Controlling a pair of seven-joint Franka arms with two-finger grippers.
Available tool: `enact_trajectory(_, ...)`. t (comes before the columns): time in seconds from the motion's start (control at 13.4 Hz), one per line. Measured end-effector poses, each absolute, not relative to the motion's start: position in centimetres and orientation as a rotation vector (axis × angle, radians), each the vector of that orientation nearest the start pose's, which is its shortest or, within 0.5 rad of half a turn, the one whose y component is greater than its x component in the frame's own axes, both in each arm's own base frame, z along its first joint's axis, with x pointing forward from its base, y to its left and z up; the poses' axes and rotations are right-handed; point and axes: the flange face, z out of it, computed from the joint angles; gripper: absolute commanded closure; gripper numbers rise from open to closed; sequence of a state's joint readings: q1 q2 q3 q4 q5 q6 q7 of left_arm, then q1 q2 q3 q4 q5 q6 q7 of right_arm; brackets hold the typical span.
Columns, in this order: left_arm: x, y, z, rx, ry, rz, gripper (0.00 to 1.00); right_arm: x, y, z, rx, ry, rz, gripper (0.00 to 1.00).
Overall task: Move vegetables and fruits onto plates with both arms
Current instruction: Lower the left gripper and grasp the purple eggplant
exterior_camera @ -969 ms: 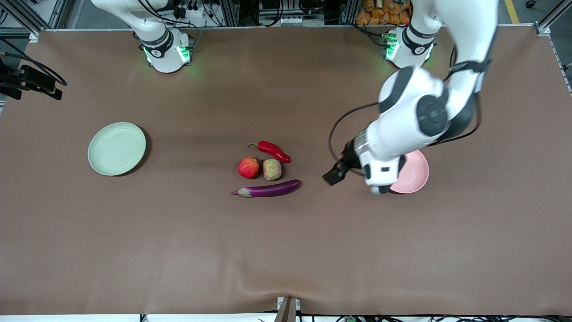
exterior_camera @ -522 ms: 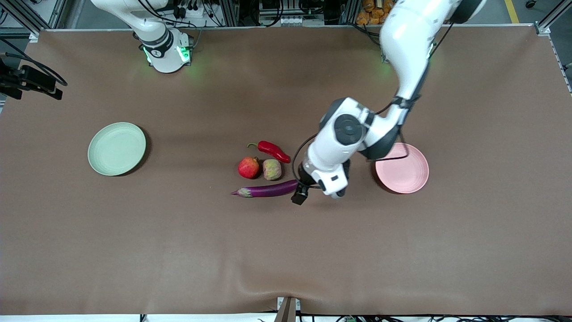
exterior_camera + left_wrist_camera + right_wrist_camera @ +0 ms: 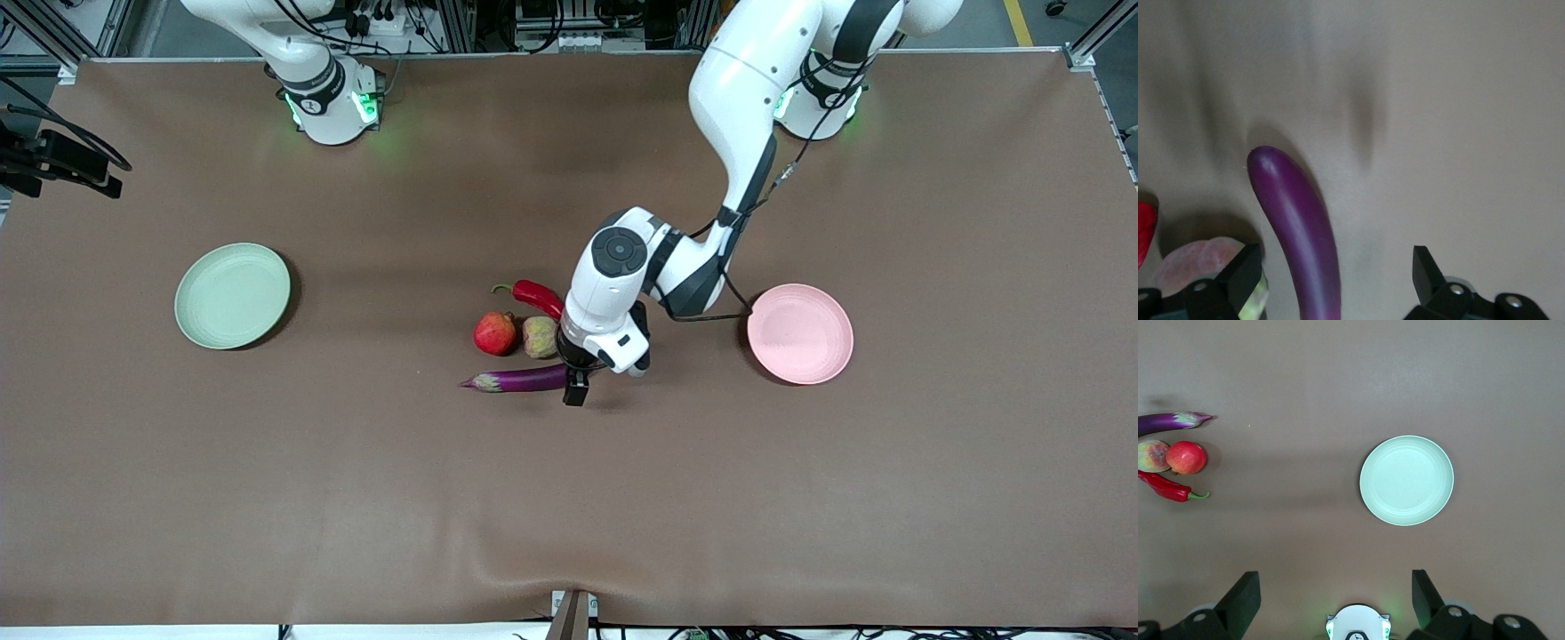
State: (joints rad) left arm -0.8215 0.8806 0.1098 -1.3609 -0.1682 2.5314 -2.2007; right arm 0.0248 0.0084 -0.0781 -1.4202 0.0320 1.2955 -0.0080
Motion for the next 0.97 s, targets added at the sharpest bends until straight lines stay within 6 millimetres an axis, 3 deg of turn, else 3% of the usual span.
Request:
enact_trajectory(0.22, 55.3, -52.1, 19.3, -2.445, -2.381, 0.006, 0.00, 52.6, -2.4, 66.7, -3.100, 0.061, 0.205, 0.00)
enact_trajectory(0.52, 55.0, -52.2, 18.4, -2.443, -2.369, 0.004, 0.03, 52.6, -2.4, 66.6, -3.099, 0.061, 0.207, 0.00)
enact_trajectory(0.67, 55.1, -52.2, 18.3, -2.445, -2.371, 0.001, 0.74, 52.7, -2.4, 66.6, -3.100, 0.061, 0.207, 0.00)
enact_trajectory(0.75, 55.1, -52.2, 18.3, -2.445, -2.372, 0.001, 0.99, 52.7, -2.4, 66.6, -3.100, 0.061, 0.207, 0.00)
enact_trajectory(0.97, 55.2, -52.2, 18.3, -2.447, -2.373, -0.003, 1.00, 52.7, -2.5, 66.5, -3.100, 0.062, 0.209, 0.00)
